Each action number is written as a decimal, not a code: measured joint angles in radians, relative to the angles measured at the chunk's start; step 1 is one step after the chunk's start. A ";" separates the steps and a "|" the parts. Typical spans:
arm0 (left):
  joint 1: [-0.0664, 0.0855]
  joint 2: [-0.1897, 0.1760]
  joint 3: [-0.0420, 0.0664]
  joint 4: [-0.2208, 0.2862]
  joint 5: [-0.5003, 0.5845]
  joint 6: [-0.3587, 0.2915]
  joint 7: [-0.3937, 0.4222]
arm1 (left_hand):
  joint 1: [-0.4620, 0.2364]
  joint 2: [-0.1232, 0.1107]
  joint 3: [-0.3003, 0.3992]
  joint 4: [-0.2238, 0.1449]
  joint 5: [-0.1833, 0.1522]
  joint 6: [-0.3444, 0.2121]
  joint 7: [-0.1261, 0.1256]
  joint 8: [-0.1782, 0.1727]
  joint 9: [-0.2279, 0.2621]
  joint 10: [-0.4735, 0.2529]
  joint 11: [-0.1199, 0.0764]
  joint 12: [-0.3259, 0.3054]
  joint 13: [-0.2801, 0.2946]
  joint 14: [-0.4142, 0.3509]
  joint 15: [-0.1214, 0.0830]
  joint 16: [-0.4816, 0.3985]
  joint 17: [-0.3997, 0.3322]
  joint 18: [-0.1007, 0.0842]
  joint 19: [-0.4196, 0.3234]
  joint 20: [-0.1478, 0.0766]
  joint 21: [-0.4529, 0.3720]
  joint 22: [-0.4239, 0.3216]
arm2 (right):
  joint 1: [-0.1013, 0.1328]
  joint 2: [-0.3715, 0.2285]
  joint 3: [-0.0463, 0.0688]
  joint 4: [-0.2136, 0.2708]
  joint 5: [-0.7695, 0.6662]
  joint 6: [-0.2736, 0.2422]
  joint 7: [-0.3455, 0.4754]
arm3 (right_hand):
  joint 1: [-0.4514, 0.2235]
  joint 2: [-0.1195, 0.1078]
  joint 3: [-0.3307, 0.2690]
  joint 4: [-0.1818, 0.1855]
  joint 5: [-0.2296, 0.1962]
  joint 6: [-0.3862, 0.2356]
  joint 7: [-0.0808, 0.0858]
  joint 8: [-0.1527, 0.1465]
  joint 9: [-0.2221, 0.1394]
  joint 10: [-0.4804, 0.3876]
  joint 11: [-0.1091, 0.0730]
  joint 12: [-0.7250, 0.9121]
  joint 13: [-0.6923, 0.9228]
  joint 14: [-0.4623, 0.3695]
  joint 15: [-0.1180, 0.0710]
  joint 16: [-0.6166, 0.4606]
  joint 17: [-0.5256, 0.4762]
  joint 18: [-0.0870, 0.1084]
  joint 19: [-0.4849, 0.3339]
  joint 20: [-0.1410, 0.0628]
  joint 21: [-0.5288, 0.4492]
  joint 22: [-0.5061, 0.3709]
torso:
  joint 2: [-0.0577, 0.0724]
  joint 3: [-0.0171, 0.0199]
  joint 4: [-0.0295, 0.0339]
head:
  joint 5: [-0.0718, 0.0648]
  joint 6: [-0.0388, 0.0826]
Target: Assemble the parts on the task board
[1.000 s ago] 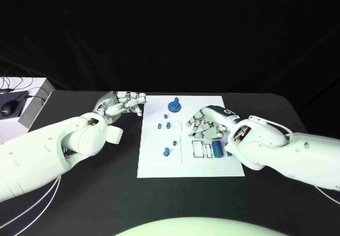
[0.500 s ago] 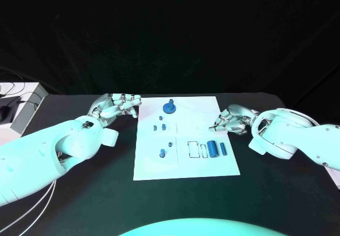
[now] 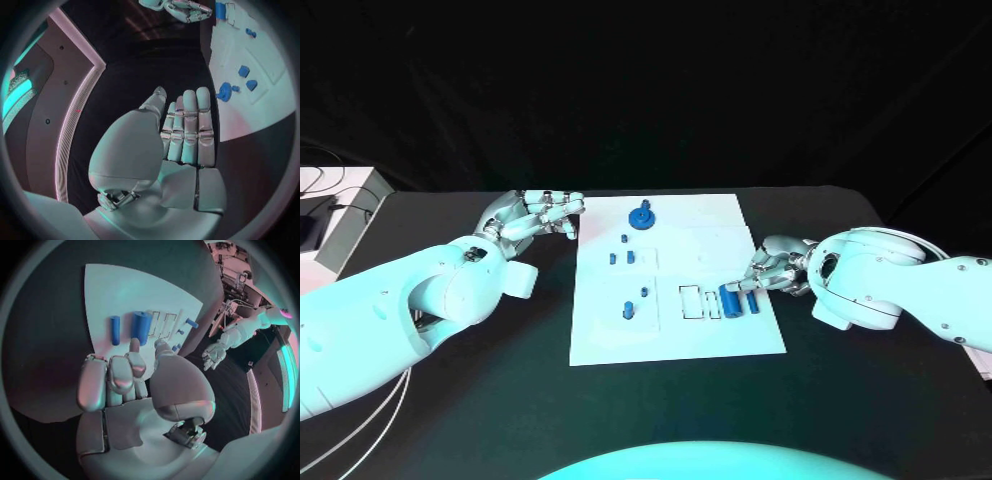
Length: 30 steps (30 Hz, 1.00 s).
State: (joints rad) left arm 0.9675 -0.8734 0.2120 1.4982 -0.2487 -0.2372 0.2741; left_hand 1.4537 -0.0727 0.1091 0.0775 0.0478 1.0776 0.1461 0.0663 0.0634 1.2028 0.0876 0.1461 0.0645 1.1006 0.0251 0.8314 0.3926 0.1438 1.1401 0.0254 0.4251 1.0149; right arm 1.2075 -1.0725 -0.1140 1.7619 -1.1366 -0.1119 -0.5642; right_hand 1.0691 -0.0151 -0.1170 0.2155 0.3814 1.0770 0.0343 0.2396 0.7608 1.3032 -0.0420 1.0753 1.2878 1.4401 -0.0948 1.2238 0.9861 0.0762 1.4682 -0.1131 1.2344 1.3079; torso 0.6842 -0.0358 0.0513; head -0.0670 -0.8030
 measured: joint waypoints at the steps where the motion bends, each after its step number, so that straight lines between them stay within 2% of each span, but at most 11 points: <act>1: 0.000 0.000 0.000 0.000 0.000 0.000 0.000 | 0.000 0.000 0.000 0.000 0.000 0.000 0.000 0.000 0.000 0.000 0.000 0.000 0.000 0.000 0.000 0.000 0.000 0.000 0.000 0.000 0.000 0.000 | -0.001 0.001 0.000 0.004 -0.003 0.003 -0.011 | -0.004 -0.004 0.008 0.008 0.000 0.000 0.000 0.000 0.012 0.003 0.003 -0.004 0.003 0.000 0.000 0.000 0.003 0.000 0.000 0.000 0.003 0.000 | 0.000 0.0000 0.0000 | 0.000 0.000; 6: 0.000 -0.001 0.000 -0.001 0.000 0.001 -0.001 | 0.000 0.000 0.000 0.005 0.000 0.000 0.000 0.000 0.000 0.000 0.000 0.000 0.000 0.000 0.000 0.000 0.000 0.000 0.000 0.000 -0.004 0.000 | -0.003 0.005 -0.002 0.014 -0.013 0.010 -0.041 | -0.020 -0.020 0.020 0.037 -0.006 0.004 -0.004 -0.006 0.057 0.007 0.000 -0.015 0.005 0.004 -0.004 0.003 0.013 0.000 0.000 0.000 0.010 0.000 | 0.000 -0.0005 0.0005 | 0.001 -0.003; 13: 0.000 -0.002 0.000 -0.001 0.000 0.001 -0.001 | 0.000 0.000 0.000 0.005 0.000 0.000 0.000 0.000 0.000 0.000 0.000 0.000 0.000 0.000 0.000 0.000 0.000 0.000 0.000 0.000 -0.004 0.000 | -0.007 0.012 -0.003 0.008 -0.036 0.023 -0.065 | -0.034 -0.021 0.021 0.037 -0.016 0.006 -0.006 -0.006 0.104 0.007 0.000 -0.018 0.005 0.004 -0.004 0.004 0.019 0.000 0.000 0.000 0.010 0.000 | 0.000 -0.0005 0.0000 | 0.003 -0.008; 23: 0.000 -0.004 0.000 -0.001 0.000 0.001 -0.002 | -0.004 0.004 -0.003 0.008 0.000 0.000 0.000 0.000 0.000 0.000 0.000 0.000 0.000 0.000 0.000 0.000 0.000 0.000 0.000 0.000 -0.004 0.000 | -0.028 0.039 -0.005 -0.015 -0.084 0.045 -0.081 | -0.044 -0.031 0.032 0.049 -0.025 0.009 -0.009 -0.006 0.130 0.007 0.000 -0.018 0.008 0.004 -0.004 0.004 0.022 0.000 0.000 0.000 0.010 0.000 | 0.000 0.0006 0.0000 | 0.004 -0.013; 30: 0.000 -0.004 0.000 0.000 0.000 0.002 -0.003 | -0.004 0.004 -0.004 0.010 0.000 0.000 0.000 0.000 0.000 0.000 0.000 0.000 0.000 0.000 0.000 0.000 0.000 0.000 0.000 0.000 -0.006 0.000 | -0.048 0.076 -0.005 -0.033 -0.108 0.044 -0.082 | -0.051 -0.038 0.040 0.057 -0.033 0.009 -0.009 -0.014 0.135 0.007 0.000 -0.018 0.010 0.004 -0.004 0.004 0.022 0.000 0.000 0.000 0.010 0.000 | 0.000 0.0006 -0.0001 | 0.005 -0.015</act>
State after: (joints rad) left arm 0.9671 -0.8773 0.2120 1.4979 -0.2484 -0.2356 0.2709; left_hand 1.4497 -0.0687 0.1049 0.0872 0.0478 1.0776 0.1461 0.0663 0.0635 1.2028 0.0876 0.1461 0.0645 1.1006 0.0252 0.8314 0.3925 0.1438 1.1400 0.0254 0.4188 1.0147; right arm 1.1592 -0.9965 -0.1187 1.7292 -1.2447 -0.0683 -0.6463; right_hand 1.0185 -0.0527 -0.0770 0.2721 0.3480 1.0864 0.0249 0.2258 0.8959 1.3100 -0.0424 1.0568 1.2975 1.4437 -0.0984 1.2273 1.0081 0.0764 1.4681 -0.1127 1.2449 1.3075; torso 0.6844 -0.0352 0.0512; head -0.0616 -0.8176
